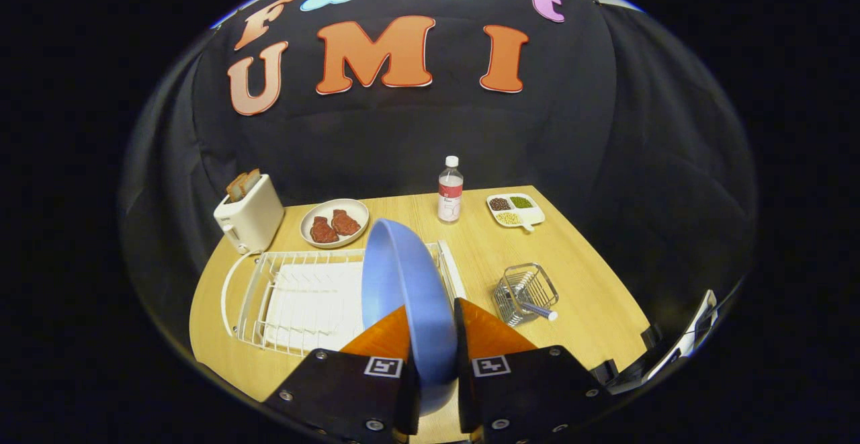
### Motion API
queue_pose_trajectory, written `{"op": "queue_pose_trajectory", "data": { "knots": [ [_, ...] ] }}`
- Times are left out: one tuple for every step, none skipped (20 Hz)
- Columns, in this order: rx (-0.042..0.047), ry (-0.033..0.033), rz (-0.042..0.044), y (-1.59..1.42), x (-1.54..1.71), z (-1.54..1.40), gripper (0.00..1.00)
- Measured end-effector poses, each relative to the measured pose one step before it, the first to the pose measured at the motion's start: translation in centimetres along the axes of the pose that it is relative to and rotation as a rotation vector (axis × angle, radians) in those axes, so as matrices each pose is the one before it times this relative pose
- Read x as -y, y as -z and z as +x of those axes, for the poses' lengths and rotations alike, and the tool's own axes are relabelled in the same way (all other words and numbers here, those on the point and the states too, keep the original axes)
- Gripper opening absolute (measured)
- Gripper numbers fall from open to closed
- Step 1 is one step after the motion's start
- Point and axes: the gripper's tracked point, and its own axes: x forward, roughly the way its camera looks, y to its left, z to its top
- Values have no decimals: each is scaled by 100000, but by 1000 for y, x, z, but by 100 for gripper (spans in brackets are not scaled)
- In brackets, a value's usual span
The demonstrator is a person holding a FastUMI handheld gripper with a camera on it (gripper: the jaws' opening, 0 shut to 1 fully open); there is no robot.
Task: Take the plate from the dish rack, then take the spoon from the basket and place it into the plate.
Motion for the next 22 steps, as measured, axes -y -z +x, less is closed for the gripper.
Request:
{"op": "queue_pose_trajectory", "data": {
  "knots": [
    [-320,-834,857,1276,335,-1147,23],
    [-532,-1141,2303,1188,161,-1024,23],
    [-952,-1563,3279,1319,74,-814,23],
    [-1319,-1571,4131,1443,66,-551,23],
    [-1722,-1745,3701,1740,-32,-321,23],
    [-1716,-1313,3303,1657,190,-169,23],
    [-1785,-525,3661,1654,540,-23,23],
    [-1277,-723,3823,1335,399,113,23],
    [-953,-1330,4447,1167,147,221,23],
    [-1781,-1380,4617,1265,204,342,23],
    [-2069,-1680,4230,1399,211,316,23],
    [-1846,-1885,3926,1148,159,397,23],
    [-1847,-1719,4202,1039,172,580,23],
    [-2100,-1746,4757,841,137,766,23],
    [-2495,-1663,5041,995,-76,803,23],
    [-2061,-1548,4633,712,79,692,23],
    [-1419,-768,3392,631,391,831,23],
    [-1449,-296,2169,507,317,702,23],
    [-692,-990,1682,379,164,464,23],
    [102,-2525,1287,132,-98,335,23],
    [77,-1943,2380,157,107,115,23],
    [-586,-1136,3000,214,341,243,23]
  ]
}}
